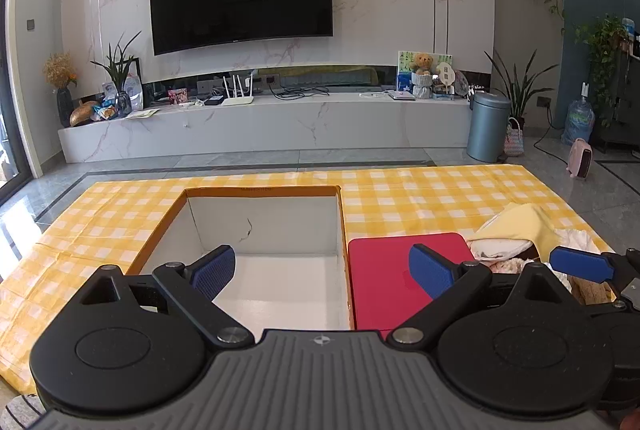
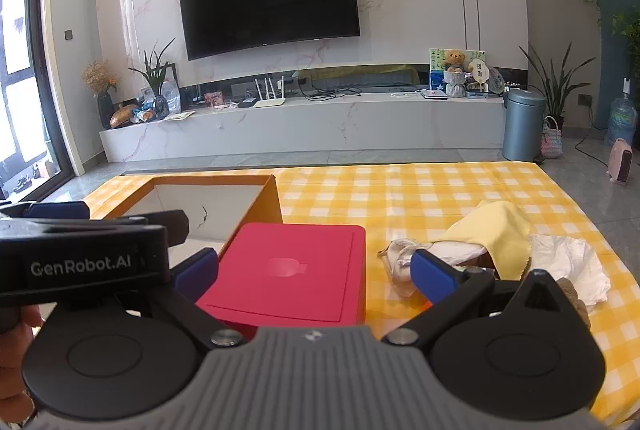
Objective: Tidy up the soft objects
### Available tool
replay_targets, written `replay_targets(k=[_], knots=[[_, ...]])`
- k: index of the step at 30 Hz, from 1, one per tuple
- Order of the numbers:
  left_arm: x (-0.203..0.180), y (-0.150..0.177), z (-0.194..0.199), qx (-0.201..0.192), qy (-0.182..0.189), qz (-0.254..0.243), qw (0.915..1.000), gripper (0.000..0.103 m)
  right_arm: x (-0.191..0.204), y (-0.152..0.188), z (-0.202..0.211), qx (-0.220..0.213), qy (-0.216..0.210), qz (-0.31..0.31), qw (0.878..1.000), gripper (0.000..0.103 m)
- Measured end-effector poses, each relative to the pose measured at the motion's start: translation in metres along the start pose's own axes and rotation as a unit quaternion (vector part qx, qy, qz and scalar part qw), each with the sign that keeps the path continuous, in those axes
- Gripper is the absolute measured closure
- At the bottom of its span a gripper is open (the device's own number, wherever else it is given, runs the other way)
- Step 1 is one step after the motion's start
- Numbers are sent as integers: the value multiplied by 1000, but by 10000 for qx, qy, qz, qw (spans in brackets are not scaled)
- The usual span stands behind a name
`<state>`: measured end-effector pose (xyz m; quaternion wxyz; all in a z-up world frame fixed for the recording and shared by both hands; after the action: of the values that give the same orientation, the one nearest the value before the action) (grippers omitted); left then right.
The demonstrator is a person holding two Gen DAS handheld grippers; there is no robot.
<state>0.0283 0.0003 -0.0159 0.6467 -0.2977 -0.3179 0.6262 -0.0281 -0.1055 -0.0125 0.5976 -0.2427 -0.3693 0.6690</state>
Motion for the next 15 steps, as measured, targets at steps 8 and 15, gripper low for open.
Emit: replay_targets(k=[8, 15], knots=[[-2, 2, -1, -26, -187, -135, 9997, 0, 1, 2, -4, 69, 14, 62, 10000, 3], [-3, 2, -2, 1, -228, -161, 9996, 0, 0, 2, -4, 109, 16, 90, 9999, 3]])
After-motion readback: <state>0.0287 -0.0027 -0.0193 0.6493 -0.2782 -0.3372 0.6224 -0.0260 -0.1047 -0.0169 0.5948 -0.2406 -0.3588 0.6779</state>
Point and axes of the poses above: each gripper's, at about its wrist camera, not at the fingertips, and z roughly against the way its jaws point, x to its left, y to its underside, the point moved 3 cm from there along -z, roughly the way its jaws point, and after that the axes turned 9 degrees about x, right-handed, at the moved point
